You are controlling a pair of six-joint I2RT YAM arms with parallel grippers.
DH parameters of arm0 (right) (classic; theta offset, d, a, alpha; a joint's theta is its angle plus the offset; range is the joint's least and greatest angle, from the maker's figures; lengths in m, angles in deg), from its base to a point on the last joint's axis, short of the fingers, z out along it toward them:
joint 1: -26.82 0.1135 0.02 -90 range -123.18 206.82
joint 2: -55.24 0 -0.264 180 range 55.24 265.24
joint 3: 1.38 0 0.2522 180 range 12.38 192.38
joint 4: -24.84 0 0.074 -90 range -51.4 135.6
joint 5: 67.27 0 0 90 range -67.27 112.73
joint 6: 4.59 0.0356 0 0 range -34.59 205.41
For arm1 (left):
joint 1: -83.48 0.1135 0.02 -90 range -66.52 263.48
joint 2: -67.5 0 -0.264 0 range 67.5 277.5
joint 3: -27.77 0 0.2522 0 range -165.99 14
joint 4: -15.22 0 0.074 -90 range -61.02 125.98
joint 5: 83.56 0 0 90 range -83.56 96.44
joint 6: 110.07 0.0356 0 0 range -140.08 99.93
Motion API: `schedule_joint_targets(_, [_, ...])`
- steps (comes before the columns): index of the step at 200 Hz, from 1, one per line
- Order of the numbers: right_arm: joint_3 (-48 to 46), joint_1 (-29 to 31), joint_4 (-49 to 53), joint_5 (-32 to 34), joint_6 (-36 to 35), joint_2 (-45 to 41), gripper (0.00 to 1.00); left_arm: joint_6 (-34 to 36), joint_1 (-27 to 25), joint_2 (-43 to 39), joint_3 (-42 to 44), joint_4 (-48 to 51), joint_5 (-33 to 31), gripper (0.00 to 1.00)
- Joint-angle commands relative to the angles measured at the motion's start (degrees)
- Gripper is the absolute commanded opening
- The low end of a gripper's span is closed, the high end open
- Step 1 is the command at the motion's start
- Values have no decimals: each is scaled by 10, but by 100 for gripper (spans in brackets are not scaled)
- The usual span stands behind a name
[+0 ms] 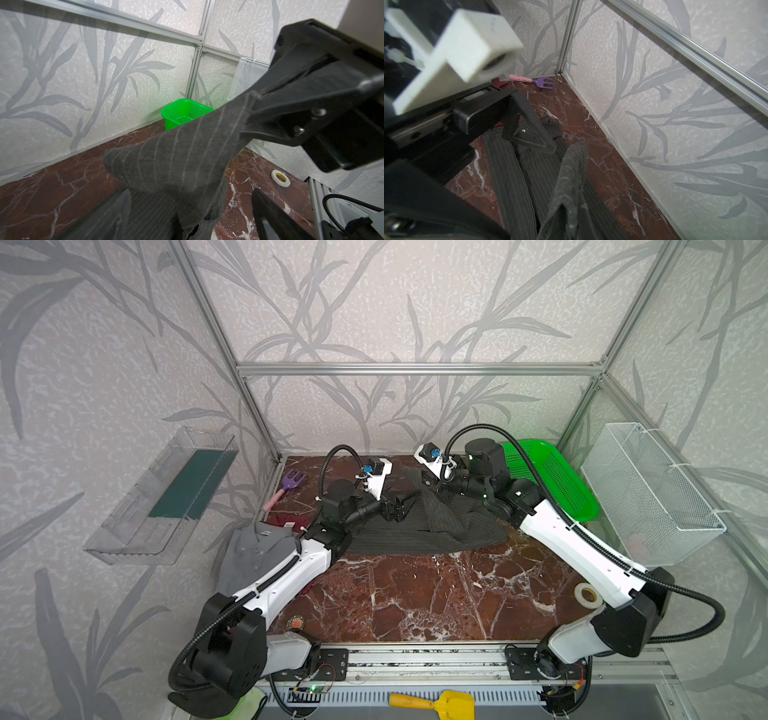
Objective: Fold and stack the long sleeve shirts
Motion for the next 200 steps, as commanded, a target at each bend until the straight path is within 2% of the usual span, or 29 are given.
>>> schedule_joint_targets(1, [9, -2, -20, 19, 15, -4, 0, 72, -32, 4, -38, 78, -7, 91])
schedule_joint_targets(27, [13, 3, -14, 26, 15, 0, 0, 84, -65, 20, -52, 87, -58, 91])
schedule_joint_targets(42, [10, 5, -13, 25, 14, -3, 0, 95, -80, 39, -76, 118, -101, 87])
schedule_joint_targets(78, [0, 6, -15, 22, 14, -14, 0, 85, -87, 70, -114, 148, -198, 63])
schedule_joint_targets(112, [-13, 7, -28, 9, 23, -25, 0, 56, -88, 88, -130, 134, -246, 45])
schedule_joint_targets(125, [-17, 7, -29, 10, 25, -28, 0, 46, -87, 92, -132, 131, -248, 42])
schedule_joint_targets(154, [-26, 7, -30, 14, 31, -34, 0, 37, -88, 95, -128, 121, -243, 26])
schedule_joint_targets(165, [-29, 7, -33, 16, 40, -35, 0, 28, -89, 93, -127, 118, -238, 17])
schedule_joint_targets(178, [-28, 7, -33, 23, 53, -36, 0, 17, -89, 92, -126, 118, -225, 0])
schedule_joint_targets(185, [-27, 7, -33, 31, 62, -35, 0, 9, -91, 91, -126, 120, -222, 0])
schedule_joint_targets(200, [-21, 6, -29, 51, 87, -33, 8, -1, -95, 85, -121, 123, -213, 0])
